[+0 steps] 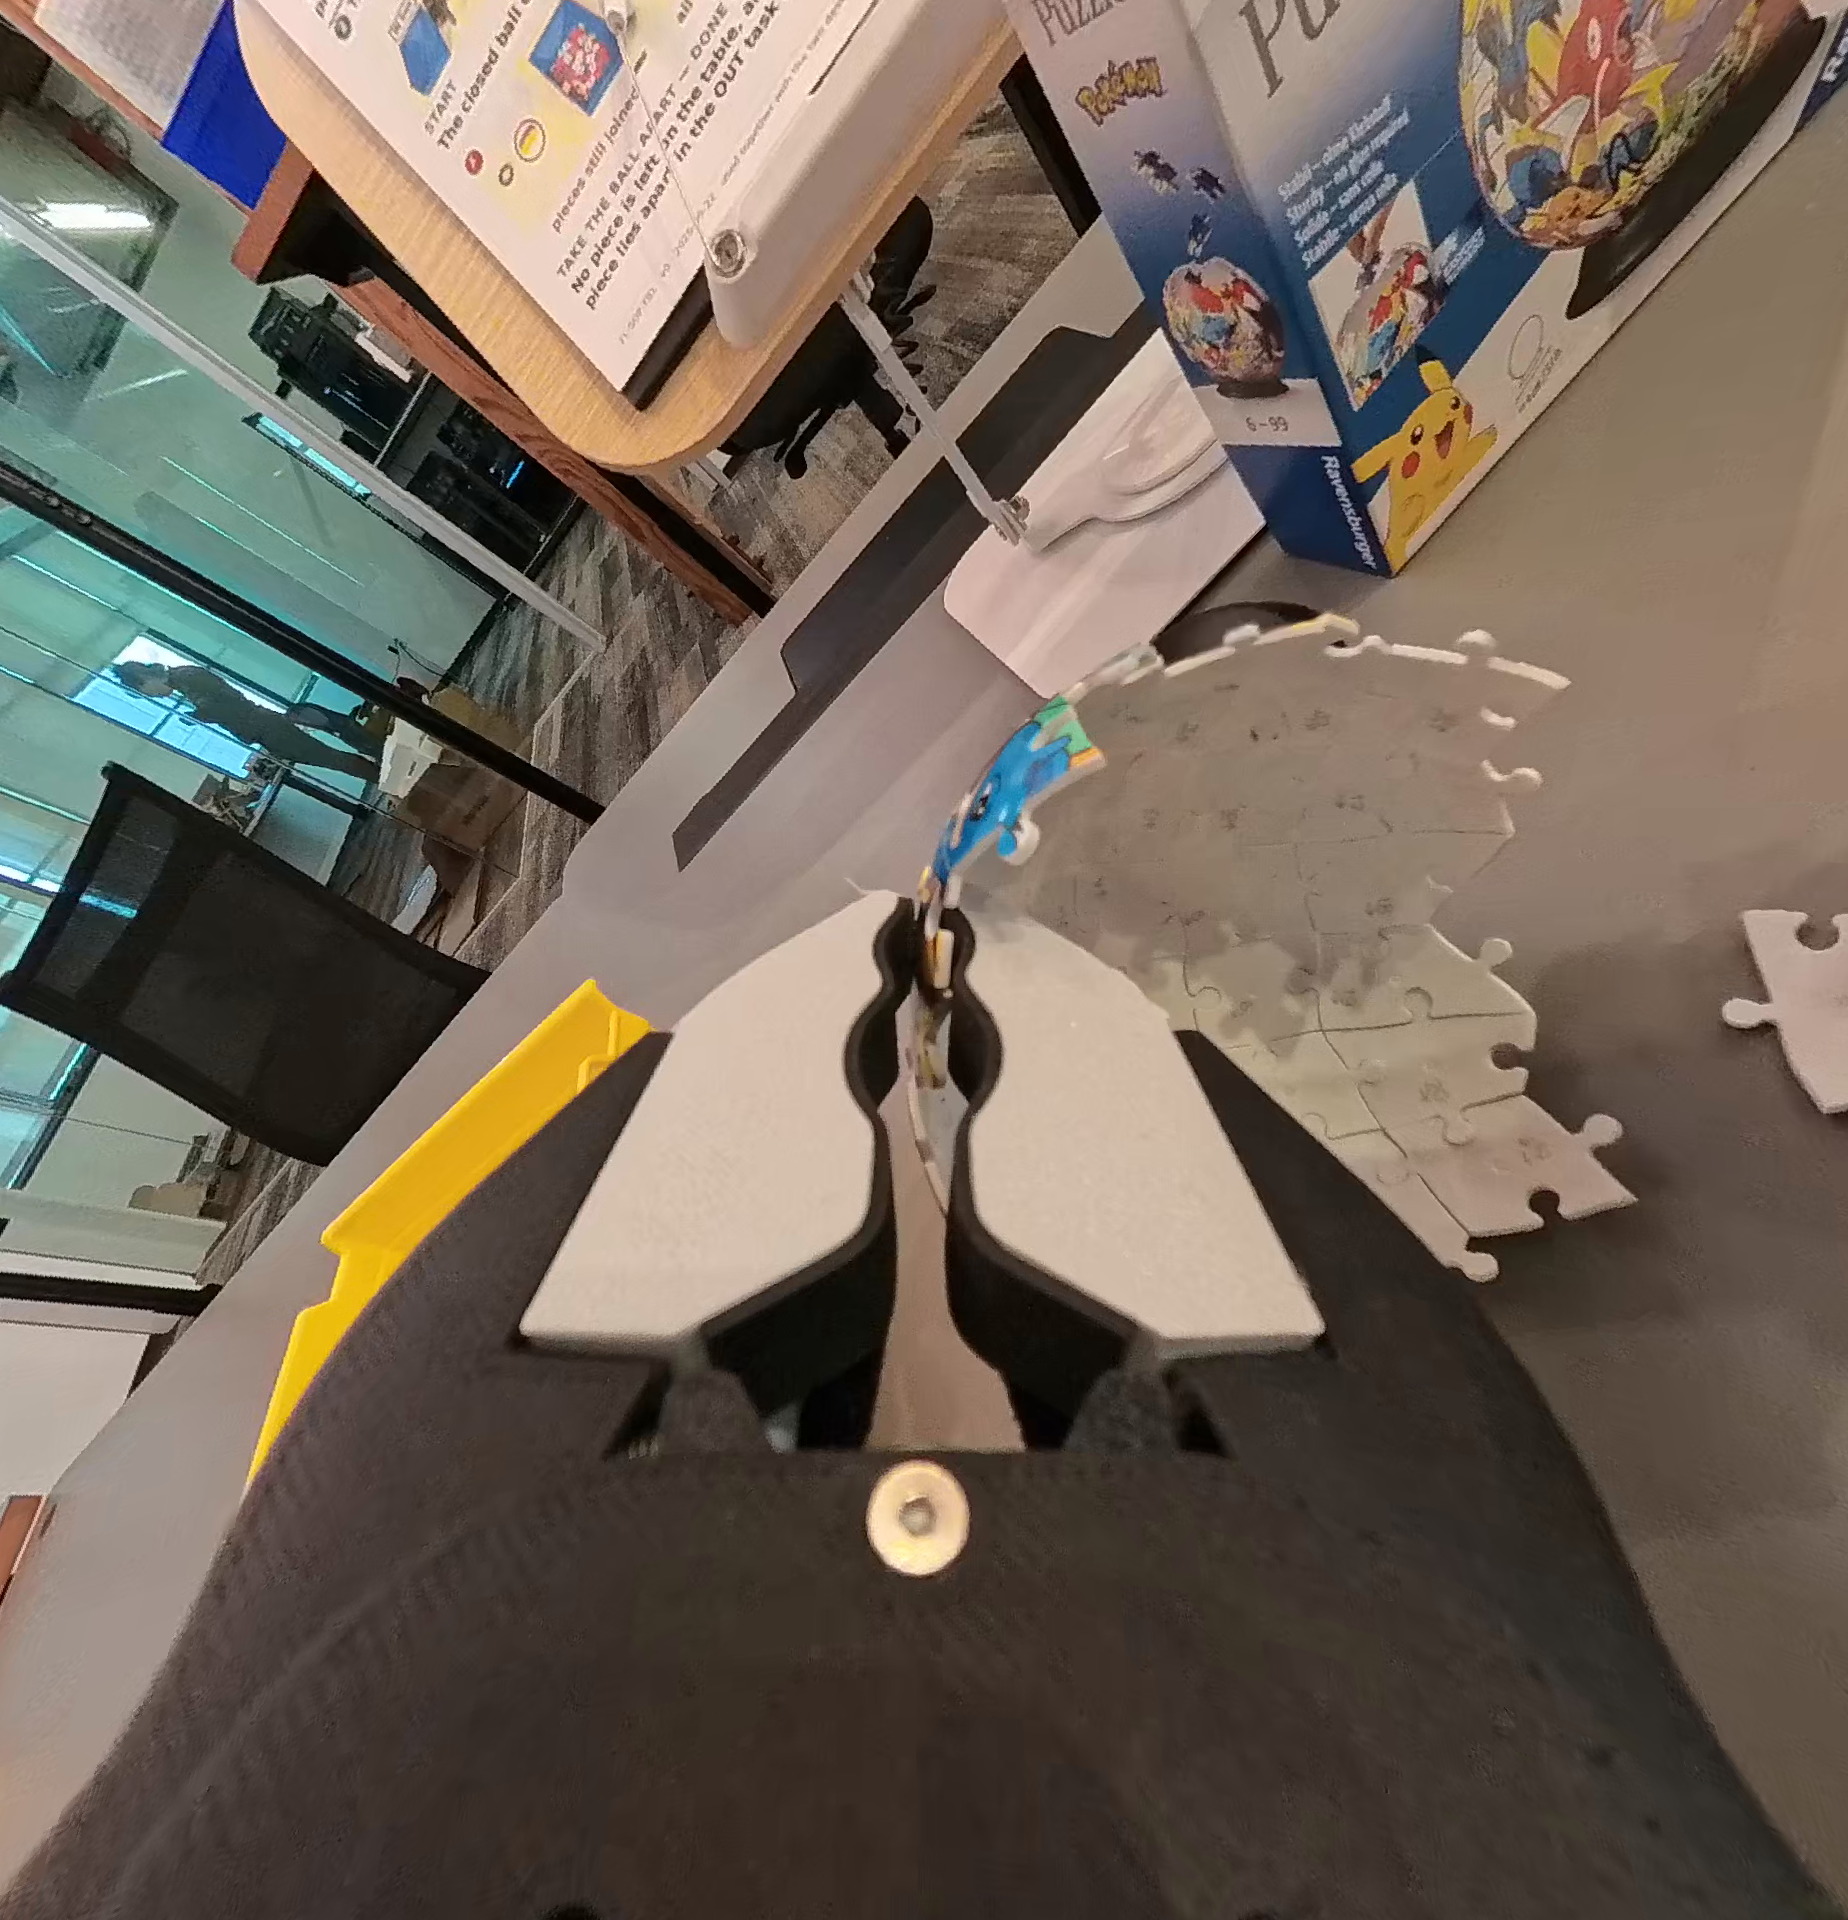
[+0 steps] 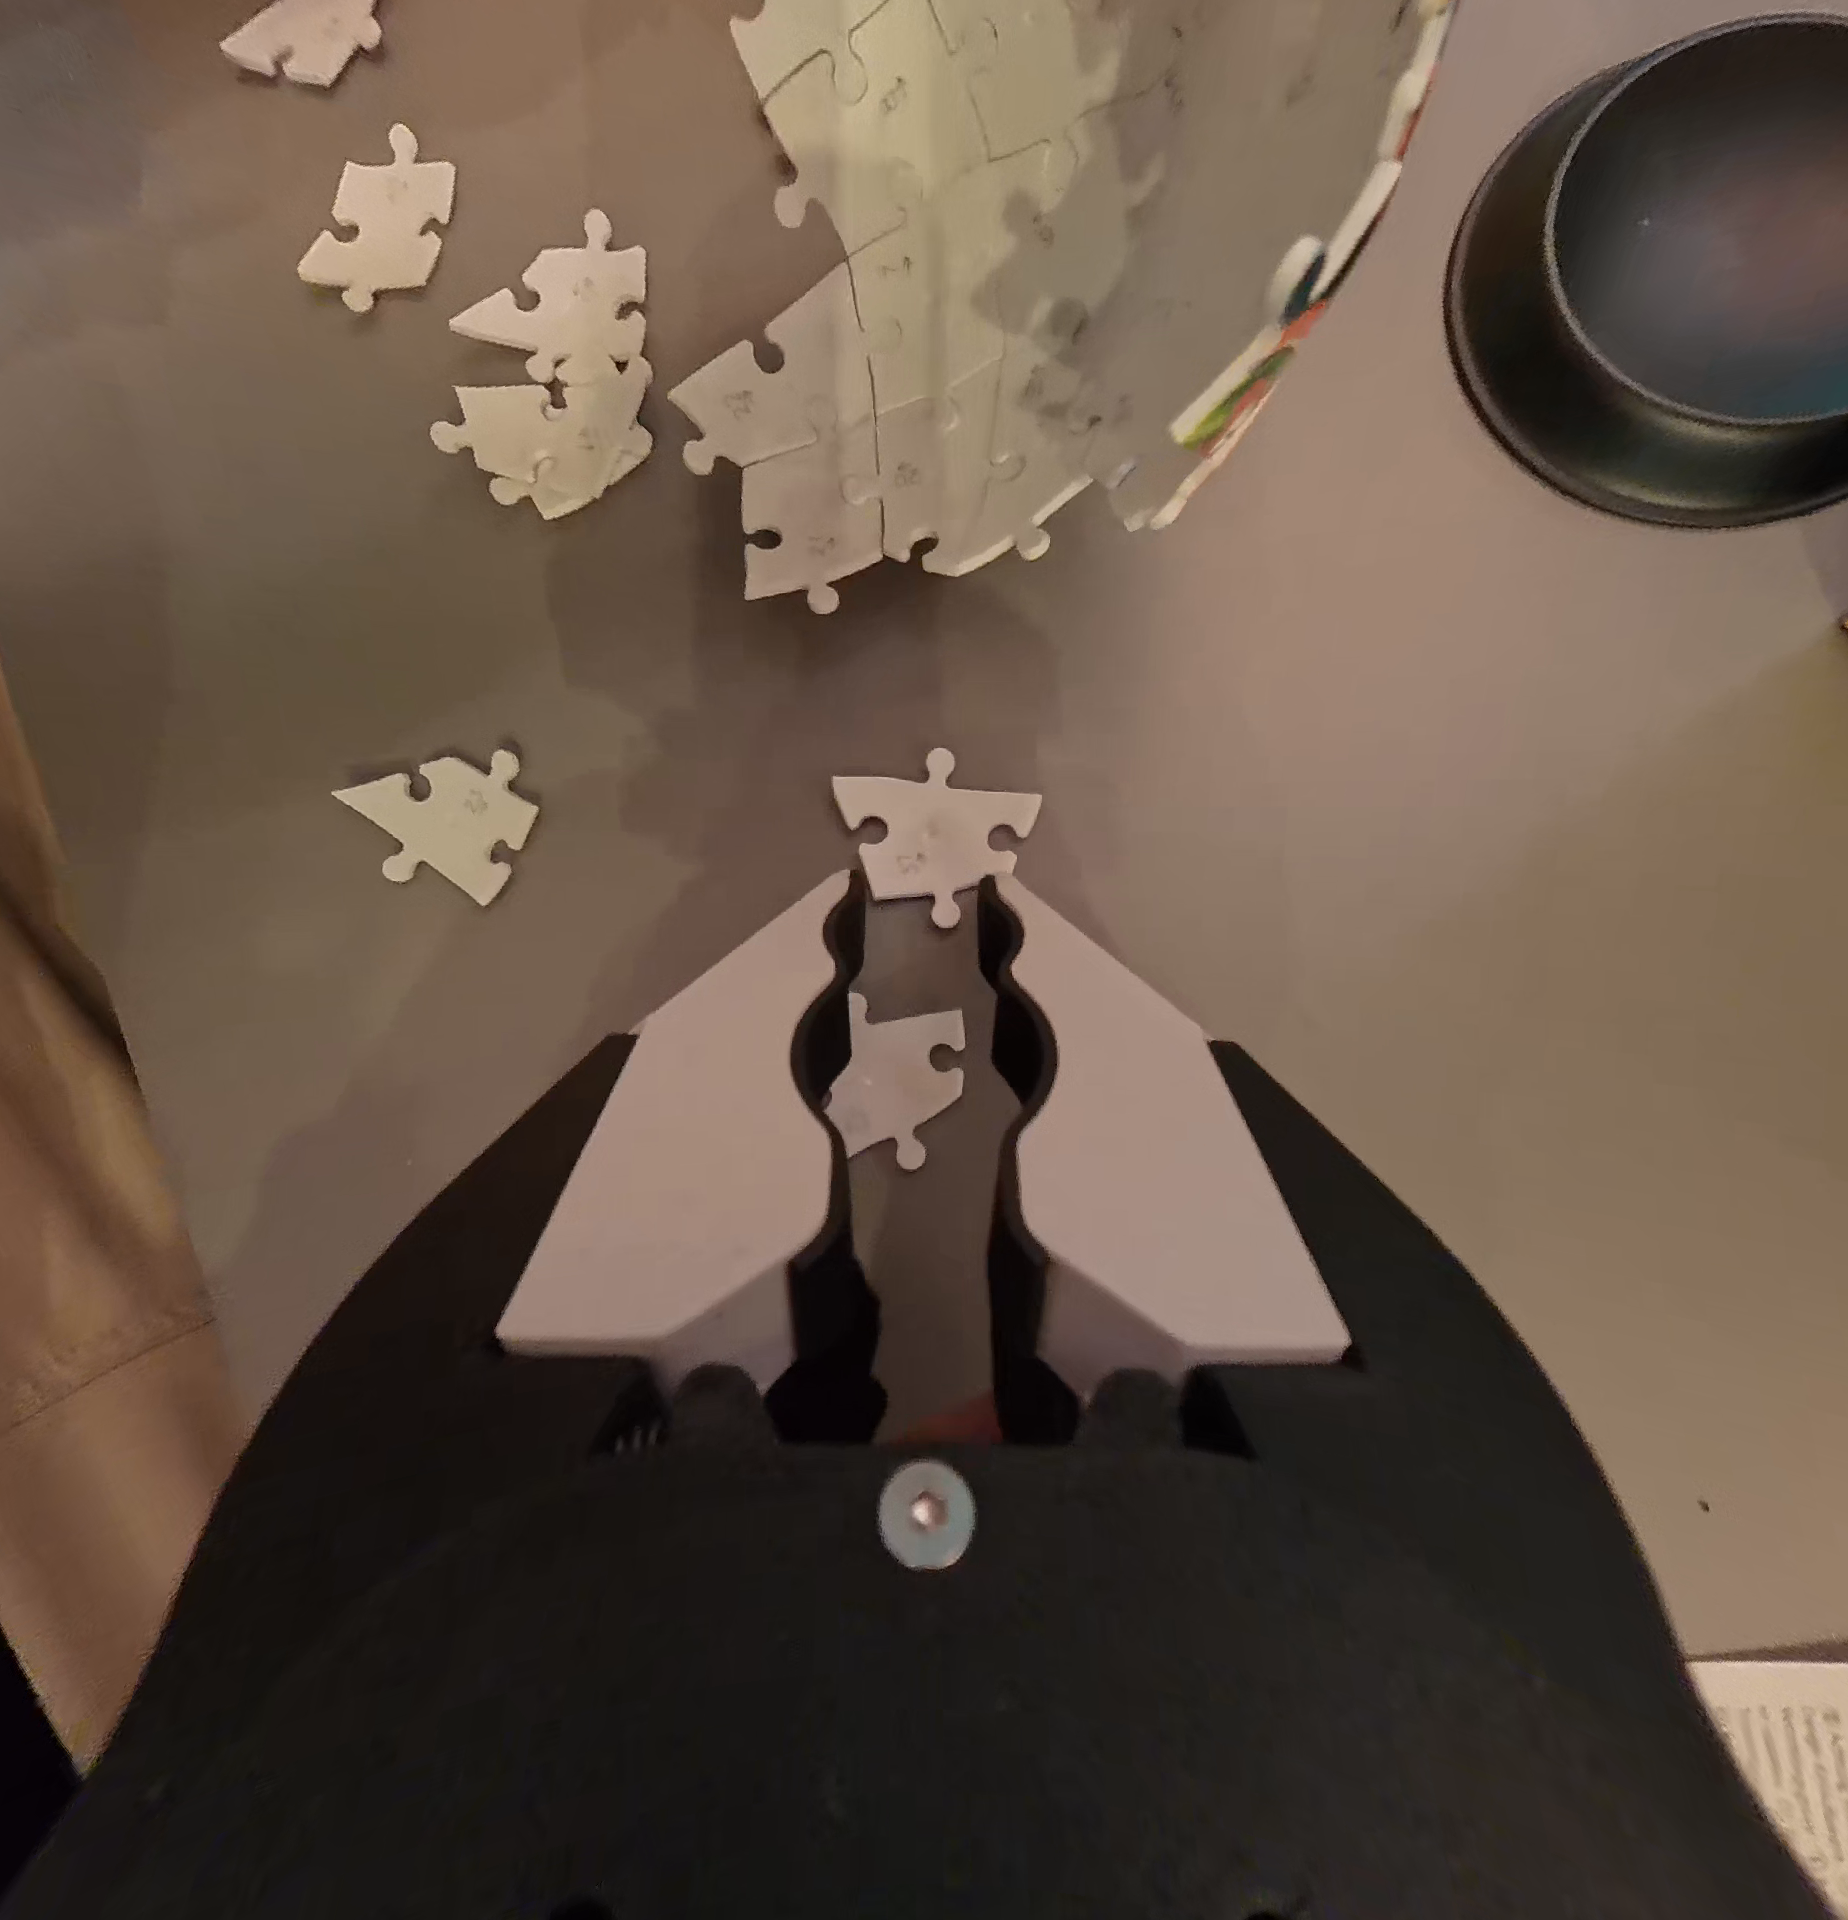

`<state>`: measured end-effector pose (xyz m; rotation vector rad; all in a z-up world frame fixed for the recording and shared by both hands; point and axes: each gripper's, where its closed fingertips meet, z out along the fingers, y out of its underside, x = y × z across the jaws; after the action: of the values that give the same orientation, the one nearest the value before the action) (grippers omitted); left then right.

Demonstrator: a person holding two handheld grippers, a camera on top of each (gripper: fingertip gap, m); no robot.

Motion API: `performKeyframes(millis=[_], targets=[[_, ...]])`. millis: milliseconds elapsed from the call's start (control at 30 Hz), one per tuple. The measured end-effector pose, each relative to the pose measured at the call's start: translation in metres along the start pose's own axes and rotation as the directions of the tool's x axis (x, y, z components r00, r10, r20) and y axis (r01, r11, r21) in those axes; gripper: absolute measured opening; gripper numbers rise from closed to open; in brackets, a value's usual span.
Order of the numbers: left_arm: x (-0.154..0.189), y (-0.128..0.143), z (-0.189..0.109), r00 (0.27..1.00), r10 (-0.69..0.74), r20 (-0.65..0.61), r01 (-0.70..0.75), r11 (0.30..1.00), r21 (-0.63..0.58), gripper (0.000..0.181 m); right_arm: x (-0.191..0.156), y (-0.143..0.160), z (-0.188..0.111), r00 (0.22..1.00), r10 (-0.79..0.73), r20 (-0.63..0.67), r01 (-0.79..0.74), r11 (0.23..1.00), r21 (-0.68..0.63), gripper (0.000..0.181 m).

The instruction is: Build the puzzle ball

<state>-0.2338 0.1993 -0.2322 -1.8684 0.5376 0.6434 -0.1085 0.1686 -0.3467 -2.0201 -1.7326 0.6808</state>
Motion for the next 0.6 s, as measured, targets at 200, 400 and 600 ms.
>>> performKeyframes(millis=[200, 400, 600], targets=[[-0.003, -0.004, 0.004, 0.996, 0.092, -0.021, -0.092, 0.995, -0.023, 0.003, -0.001, 0.000, -0.004, 0.999, -0.029, 0.022, 0.029, 1.000, 0.000, 0.022], [0.002, -0.004, 0.009, 0.986, 0.138, -0.093, -0.141, 0.990, -0.026, 0.003, -0.003, -0.005, 0.005, 0.996, -0.080, 0.048, 0.079, 0.997, 0.003, 0.019], [0.015, -0.005, 0.009, 0.965, 0.210, -0.158, -0.218, 0.975, -0.037, 0.003, -0.001, -0.002, -0.001, 0.991, -0.133, 0.019, 0.133, 0.991, -0.004, 0.019]])
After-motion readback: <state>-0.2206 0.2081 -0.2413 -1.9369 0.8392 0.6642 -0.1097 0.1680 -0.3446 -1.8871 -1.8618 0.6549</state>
